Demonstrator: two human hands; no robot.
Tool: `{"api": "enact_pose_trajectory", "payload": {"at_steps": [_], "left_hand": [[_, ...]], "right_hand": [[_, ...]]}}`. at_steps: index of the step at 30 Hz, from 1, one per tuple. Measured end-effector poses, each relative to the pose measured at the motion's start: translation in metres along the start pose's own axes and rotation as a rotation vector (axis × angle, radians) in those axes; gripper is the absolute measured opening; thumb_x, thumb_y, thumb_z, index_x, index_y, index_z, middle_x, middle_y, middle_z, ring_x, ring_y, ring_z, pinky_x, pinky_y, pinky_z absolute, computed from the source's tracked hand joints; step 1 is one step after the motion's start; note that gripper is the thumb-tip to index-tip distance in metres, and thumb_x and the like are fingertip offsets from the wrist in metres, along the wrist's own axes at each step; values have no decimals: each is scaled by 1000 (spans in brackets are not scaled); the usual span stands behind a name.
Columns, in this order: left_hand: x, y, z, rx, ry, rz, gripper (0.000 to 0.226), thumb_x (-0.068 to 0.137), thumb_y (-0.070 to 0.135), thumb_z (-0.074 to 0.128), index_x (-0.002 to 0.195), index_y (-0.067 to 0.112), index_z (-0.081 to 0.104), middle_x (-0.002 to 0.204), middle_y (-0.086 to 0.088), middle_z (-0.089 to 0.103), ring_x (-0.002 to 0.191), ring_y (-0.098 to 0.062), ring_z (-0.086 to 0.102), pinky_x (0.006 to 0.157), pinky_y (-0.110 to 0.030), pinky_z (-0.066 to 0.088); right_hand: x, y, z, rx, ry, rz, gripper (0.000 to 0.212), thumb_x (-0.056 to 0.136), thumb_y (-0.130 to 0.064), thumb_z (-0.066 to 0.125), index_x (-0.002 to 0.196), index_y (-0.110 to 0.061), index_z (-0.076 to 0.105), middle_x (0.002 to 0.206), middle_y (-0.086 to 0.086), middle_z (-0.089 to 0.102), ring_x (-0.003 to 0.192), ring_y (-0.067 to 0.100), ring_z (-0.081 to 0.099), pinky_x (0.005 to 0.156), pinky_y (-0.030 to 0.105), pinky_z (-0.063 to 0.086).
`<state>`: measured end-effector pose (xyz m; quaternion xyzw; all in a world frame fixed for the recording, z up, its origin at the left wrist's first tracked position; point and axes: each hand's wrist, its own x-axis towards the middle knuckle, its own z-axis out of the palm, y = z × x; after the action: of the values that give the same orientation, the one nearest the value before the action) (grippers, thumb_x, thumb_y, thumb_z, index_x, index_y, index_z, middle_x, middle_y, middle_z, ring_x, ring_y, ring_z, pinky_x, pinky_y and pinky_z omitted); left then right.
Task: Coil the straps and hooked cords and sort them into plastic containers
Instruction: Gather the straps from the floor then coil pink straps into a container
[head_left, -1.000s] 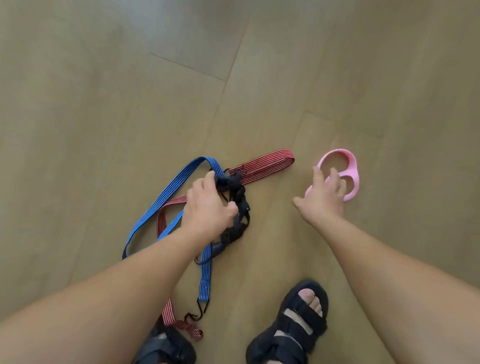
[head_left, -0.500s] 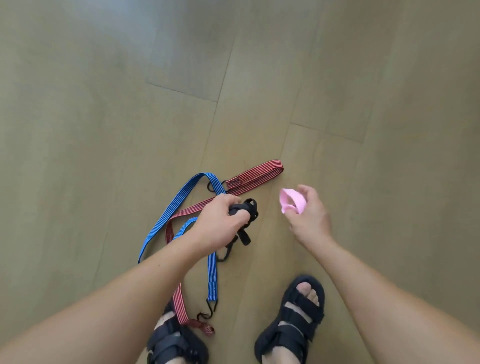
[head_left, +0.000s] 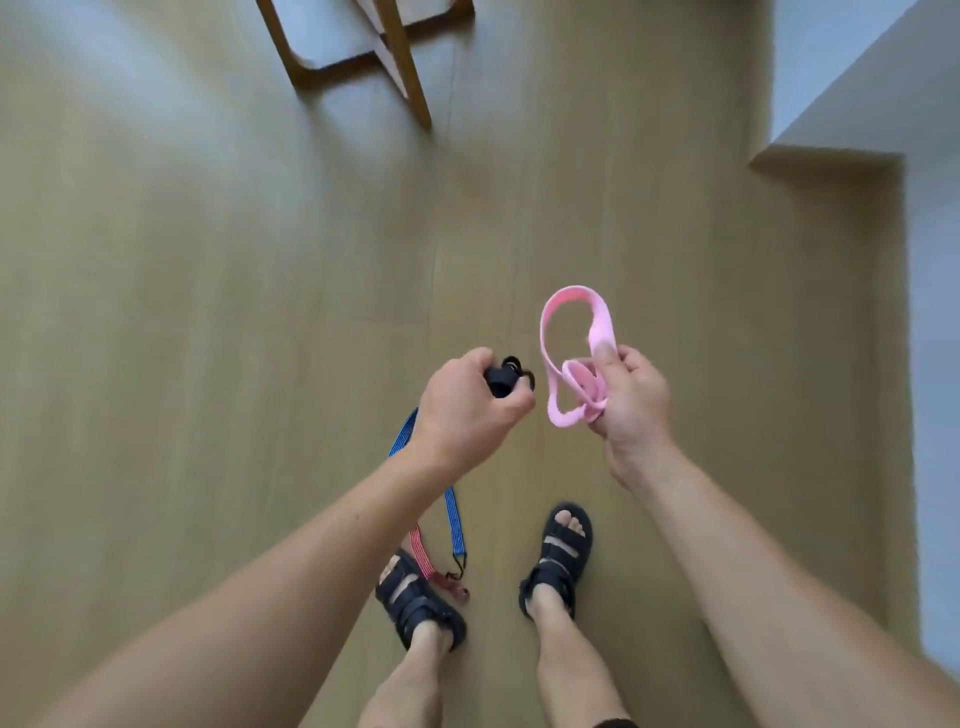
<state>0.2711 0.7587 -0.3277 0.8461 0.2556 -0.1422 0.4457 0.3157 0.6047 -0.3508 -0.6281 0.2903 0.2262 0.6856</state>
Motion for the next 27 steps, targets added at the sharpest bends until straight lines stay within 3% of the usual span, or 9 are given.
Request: {"api": "enact_pose_trajectory", "payload": {"at_steps": [3, 6, 8, 11, 15, 18, 23, 25, 27], "left_hand": [[-45, 57, -34, -156, 11, 29, 24, 83, 26, 69, 88, 24, 46, 72, 11, 59, 55, -4, 57, 54, -16, 46], [-94, 102, -70, -259, -85, 57, 44, 88, 24, 68, 128, 27, 49, 97, 9, 68, 80, 4, 67, 68, -5, 48], [-127, 124, -92, -301, -135, 110, 30, 93, 18, 64, 123, 20, 61, 98, 5, 73, 90, -11, 71, 79, -21, 57], [-176, 142, -124, -283, -193, 203, 22, 96, 11, 58, 111, 24, 66, 92, 5, 75, 83, -23, 72, 72, -44, 61], [-232, 149, -160, -144, -408, 372, 23, 96, 11, 57, 114, 22, 66, 92, 2, 76, 82, -19, 75, 63, -44, 56], [-272, 160, -178, -126, -635, 476, 20, 95, 8, 58, 107, 22, 67, 91, 1, 76, 72, -23, 74, 52, -32, 47], [-336, 196, -178, -165, -880, 579, 16, 93, 9, 60, 107, 11, 68, 76, -8, 72, 54, -20, 60, 45, -27, 45], [-367, 207, -166, -154, -1012, 594, 20, 91, 12, 61, 108, 7, 68, 81, -15, 71, 51, -21, 56, 45, -27, 44], [-398, 213, -149, -119, -1122, 615, 24, 89, 13, 60, 111, 4, 66, 86, -16, 72, 49, -20, 54, 45, -27, 43]], "right_hand": [[-68, -57, -14, 130, -143, 15, 27, 89, -41, 67, 91, -14, 65, 76, 1, 68, 51, 11, 52, 46, 21, 37], [-136, -99, -29, 253, -273, 2, 42, 69, -47, 78, 96, -16, 66, 84, 5, 62, 56, 12, 52, 49, 23, 38], [-180, -116, -41, 275, -313, -48, 47, 67, -40, 81, 103, -15, 65, 85, 7, 61, 57, 11, 52, 47, 21, 38], [-249, -124, -59, 157, -253, -166, 46, 71, -22, 83, 110, -9, 62, 84, 6, 59, 56, 10, 51, 45, 19, 37], [-338, -106, -77, -51, -88, -310, 53, 70, -13, 86, 117, -11, 61, 97, 2, 66, 71, 9, 64, 53, 23, 50], [-392, -83, -83, -174, 61, -424, 60, 75, -6, 82, 127, -14, 53, 112, 1, 64, 92, 13, 60, 74, 38, 55], [-468, -62, -92, -347, 106, -538, 88, 61, -29, 84, 137, -26, 40, 106, -23, 61, 99, -1, 56, 81, 19, 49], [-489, -47, -96, -387, 161, -570, 57, 66, -29, 83, 116, -35, 57, 88, -26, 65, 82, -9, 59, 69, 8, 47], [-508, -32, -107, -306, 268, -539, 16, 73, -31, 79, 81, -36, 66, 72, -14, 67, 64, 0, 59, 59, 12, 46]]}}
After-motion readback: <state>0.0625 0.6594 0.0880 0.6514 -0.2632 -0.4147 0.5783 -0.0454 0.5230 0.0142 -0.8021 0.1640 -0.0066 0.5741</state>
